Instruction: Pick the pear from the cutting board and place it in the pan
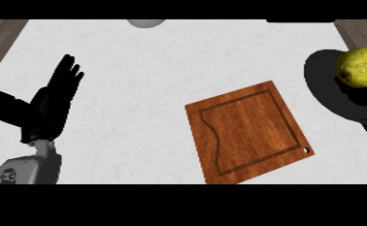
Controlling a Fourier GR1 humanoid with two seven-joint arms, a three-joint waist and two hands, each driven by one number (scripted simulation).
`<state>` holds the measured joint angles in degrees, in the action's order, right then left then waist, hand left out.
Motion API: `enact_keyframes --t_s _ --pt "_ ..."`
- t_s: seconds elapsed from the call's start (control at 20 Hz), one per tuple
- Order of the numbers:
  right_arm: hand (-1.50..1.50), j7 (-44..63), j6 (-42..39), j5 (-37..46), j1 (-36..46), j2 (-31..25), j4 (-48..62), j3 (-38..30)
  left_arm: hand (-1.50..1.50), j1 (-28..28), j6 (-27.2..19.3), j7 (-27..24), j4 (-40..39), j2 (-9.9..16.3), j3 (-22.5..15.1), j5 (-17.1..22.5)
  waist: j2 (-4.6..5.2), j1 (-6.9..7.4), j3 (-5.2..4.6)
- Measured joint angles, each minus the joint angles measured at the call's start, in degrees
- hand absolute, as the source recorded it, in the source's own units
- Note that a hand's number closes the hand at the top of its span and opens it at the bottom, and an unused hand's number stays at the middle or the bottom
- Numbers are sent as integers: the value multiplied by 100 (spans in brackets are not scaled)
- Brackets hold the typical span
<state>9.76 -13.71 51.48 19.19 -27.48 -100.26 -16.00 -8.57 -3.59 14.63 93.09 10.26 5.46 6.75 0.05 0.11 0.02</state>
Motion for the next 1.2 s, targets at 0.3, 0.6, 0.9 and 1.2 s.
enact_keyframes --t_s 0.3,0.6,0.9,1.2 --pt "150 -1182 763 -292 445 -488 1990 -712 0 -190 -39 -88 -233 -98 -59 -94 20 41 3" --pt "150 -2552 1604 -357 823 -721 4046 -898 0 -173 27 5 -149 -68 -40 -57 32 101 7" --pt "150 -3617 2218 -306 1547 -926 6059 -955 0 -321 49 -162 -391 -115 -24 -78 63 169 12" --pt "-150 -3593 2587 -83 1941 -1053 7484 -1013 0 -313 88 -143 -298 -144 -83 -76 94 244 18"
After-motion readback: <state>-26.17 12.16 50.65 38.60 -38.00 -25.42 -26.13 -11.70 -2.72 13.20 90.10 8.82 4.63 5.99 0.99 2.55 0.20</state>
